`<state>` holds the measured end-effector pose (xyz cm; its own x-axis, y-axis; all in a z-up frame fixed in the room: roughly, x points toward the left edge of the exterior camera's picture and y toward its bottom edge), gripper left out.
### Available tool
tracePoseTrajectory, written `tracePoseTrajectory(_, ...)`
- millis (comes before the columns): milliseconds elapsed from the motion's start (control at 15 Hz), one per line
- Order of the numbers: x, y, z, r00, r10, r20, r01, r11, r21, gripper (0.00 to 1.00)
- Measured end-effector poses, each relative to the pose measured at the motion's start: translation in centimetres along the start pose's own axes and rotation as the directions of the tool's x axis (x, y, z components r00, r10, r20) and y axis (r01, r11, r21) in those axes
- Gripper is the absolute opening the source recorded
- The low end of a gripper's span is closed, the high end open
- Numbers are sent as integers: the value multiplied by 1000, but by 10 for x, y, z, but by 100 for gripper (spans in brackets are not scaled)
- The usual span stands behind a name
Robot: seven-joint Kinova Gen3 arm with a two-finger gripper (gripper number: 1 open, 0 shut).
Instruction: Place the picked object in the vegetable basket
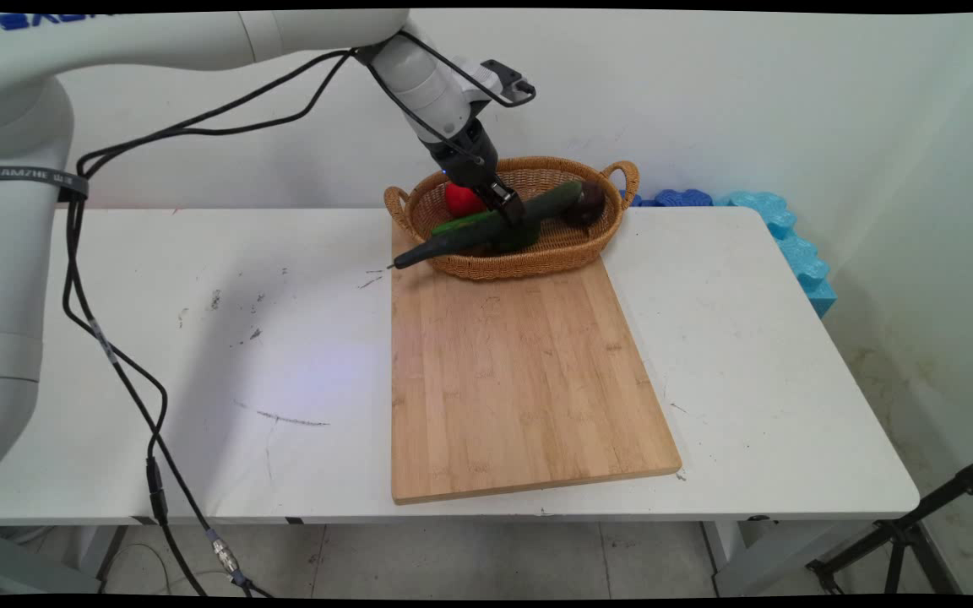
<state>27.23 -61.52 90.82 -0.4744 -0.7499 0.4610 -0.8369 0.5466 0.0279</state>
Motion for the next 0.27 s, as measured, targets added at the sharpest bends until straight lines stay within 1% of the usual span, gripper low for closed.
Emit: tracePoseTrajectory(267, 7, 4, 0, 1000, -6, -18, 6, 1000, -9, 100)
